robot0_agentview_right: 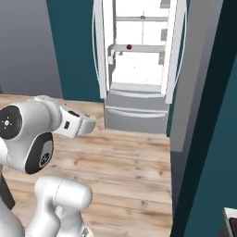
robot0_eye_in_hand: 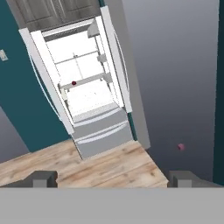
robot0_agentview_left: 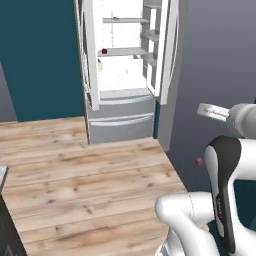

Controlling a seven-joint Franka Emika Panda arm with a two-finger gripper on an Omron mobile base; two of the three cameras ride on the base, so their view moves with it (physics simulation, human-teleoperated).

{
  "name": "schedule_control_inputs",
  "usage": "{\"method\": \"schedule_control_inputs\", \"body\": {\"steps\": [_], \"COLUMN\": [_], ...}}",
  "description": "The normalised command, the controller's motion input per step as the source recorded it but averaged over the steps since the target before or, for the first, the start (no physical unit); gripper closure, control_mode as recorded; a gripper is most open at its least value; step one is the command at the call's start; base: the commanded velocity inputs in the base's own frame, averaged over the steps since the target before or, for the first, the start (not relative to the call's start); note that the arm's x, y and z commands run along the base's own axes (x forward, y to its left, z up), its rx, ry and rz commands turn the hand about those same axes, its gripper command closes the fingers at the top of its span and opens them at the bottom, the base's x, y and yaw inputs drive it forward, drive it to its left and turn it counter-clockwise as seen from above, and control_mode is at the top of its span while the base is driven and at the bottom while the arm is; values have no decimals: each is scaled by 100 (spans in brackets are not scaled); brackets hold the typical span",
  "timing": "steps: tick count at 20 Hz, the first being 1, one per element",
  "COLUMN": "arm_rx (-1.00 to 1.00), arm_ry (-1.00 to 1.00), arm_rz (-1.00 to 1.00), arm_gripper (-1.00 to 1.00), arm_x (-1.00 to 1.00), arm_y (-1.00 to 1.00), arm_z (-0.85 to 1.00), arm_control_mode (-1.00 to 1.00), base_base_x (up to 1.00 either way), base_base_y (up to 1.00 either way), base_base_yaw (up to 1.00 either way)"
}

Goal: Take the cheese, steak, and tomato from the fridge and place them on the plate on the dining counter to create an appetizer plate.

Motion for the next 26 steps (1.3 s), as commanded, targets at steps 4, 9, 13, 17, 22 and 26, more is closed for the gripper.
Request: {"method": "schedule_control_inputs", "body": {"steps": [4,9,13,17,22,26], "arm_rx": [0,0,0,0,0,0], "arm_ry": [0,0,0,0,0,0], "arm_rz": [0,0,0,0,0,0], "arm_gripper": [-100,-100,-100,-100,-100,-100], "arm_x": [0,0,0,0,0,0], "arm_y": [0,0,0,0,0,0], "arm_z": [0,0,0,0,0,0], "arm_control_mode": [100,100,100,100,100,100], "base_base_x": [100,100,100,99,88,81], "base_base_y": [-33,-17,-21,-28,-37,-36], "base_base_yaw": [4,4,5,6,5,4]}}
